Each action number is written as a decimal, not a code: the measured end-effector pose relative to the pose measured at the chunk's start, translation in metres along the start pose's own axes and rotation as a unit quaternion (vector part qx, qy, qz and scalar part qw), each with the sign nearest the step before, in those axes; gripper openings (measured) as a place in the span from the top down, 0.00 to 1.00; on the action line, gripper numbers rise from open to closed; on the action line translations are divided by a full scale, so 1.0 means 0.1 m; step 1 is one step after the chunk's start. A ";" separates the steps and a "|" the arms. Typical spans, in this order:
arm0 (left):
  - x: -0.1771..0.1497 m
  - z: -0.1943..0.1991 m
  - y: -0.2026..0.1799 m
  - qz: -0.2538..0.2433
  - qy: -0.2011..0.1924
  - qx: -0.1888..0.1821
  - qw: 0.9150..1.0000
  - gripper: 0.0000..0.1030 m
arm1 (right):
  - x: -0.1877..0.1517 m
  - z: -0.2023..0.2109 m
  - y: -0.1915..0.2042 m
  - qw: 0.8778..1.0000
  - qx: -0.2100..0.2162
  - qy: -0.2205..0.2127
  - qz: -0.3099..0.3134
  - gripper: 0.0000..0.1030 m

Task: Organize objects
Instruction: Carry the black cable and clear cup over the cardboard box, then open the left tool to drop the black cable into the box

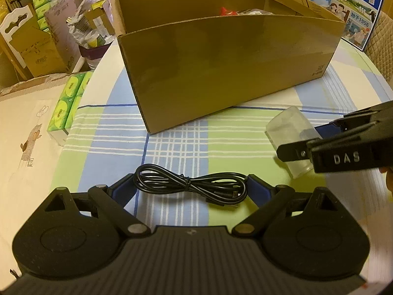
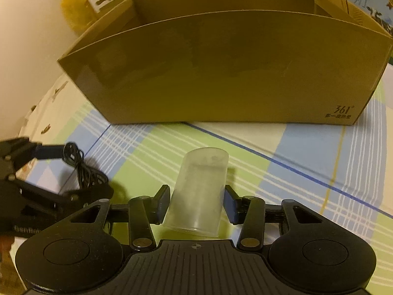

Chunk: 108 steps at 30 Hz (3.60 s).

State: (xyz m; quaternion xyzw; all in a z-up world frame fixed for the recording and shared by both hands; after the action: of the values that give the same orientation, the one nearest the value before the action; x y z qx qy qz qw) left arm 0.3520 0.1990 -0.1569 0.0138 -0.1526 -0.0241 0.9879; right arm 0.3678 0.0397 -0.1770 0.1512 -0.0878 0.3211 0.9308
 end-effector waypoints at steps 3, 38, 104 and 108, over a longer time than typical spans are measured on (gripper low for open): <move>0.00 0.01 -0.01 0.001 0.000 0.000 1.000 0.09 | -0.06 0.03 -0.03 1.000 -0.002 0.003 0.003 0.58; 0.12 0.75 -0.21 -0.023 -0.070 -0.011 0.997 0.09 | -0.16 1.00 -0.10 0.997 0.036 -0.065 0.004 0.64; 1.68 0.55 0.20 -0.072 -0.079 -0.003 0.994 0.05 | 1.31 1.02 -0.44 0.991 0.040 -0.121 -0.029 0.64; 1.69 0.57 0.24 -0.061 -0.081 0.001 0.995 0.05 | 1.33 1.02 -0.43 0.991 0.041 -0.122 -0.028 0.64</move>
State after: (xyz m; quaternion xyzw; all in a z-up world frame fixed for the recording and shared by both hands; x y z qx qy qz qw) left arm 0.4968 0.2128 -0.0506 0.0219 -0.2308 -0.0856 0.9690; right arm 0.4915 0.0489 -0.0558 0.2293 -0.1830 0.2773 0.9149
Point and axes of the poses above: each gripper's, at about its wrist camera, not at the fingertips, and z roughly against the way its jaws point, y to its left, x to its top, the point moved 1 cm from there along -z, roughly the way its jaws point, and after that the axes turned 15 degrees about y, right-handed, at the moved point
